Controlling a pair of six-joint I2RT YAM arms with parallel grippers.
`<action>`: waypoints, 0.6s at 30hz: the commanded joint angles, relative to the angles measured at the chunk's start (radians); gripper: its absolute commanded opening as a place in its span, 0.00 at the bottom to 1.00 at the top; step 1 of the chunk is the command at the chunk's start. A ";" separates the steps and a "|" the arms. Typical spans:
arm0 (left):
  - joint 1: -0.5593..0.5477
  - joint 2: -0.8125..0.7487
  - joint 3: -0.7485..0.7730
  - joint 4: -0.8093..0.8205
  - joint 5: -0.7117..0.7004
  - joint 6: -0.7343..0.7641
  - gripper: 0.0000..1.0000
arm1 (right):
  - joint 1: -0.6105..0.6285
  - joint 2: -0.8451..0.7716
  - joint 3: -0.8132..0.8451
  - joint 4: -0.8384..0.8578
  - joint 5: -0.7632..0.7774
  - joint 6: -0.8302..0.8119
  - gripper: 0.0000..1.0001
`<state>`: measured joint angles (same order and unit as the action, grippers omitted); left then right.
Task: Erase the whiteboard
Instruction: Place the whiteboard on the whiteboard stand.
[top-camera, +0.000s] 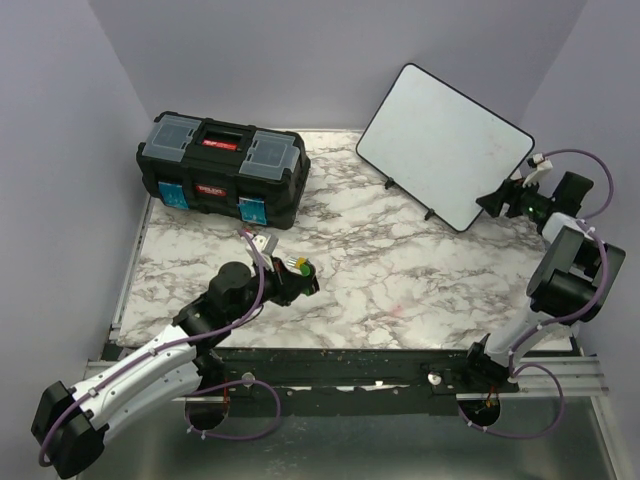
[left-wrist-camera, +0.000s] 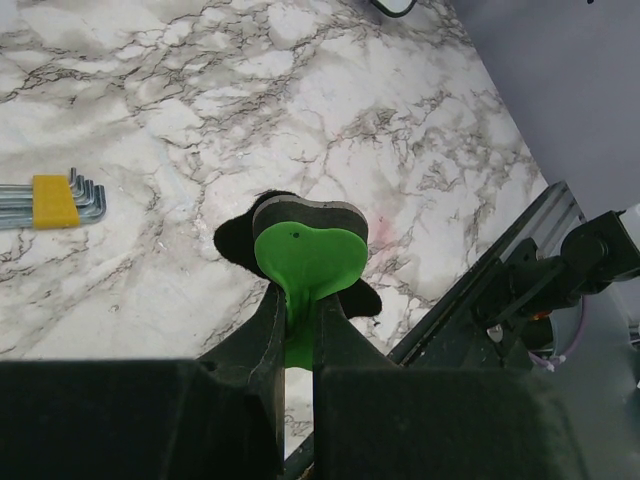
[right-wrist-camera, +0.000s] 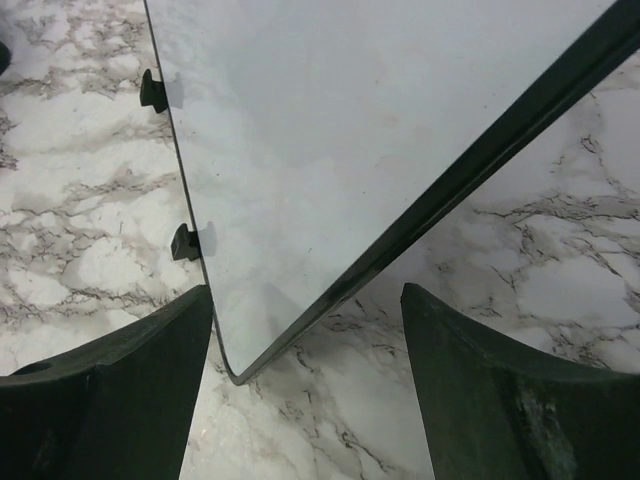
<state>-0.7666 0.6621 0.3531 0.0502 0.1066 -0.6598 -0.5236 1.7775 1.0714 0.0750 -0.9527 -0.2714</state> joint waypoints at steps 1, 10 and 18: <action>0.006 -0.022 -0.011 0.020 0.027 -0.001 0.00 | -0.022 -0.097 -0.047 -0.059 0.031 -0.035 0.79; 0.006 0.004 0.002 0.040 0.039 0.022 0.00 | -0.053 -0.285 -0.110 -0.346 0.065 -0.190 0.85; 0.006 0.087 0.064 -0.001 0.044 0.066 0.00 | -0.055 -0.503 -0.171 -0.639 0.084 -0.374 0.85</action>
<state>-0.7670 0.7132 0.3569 0.0639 0.1257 -0.6342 -0.5716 1.3647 0.9291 -0.3641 -0.8963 -0.5278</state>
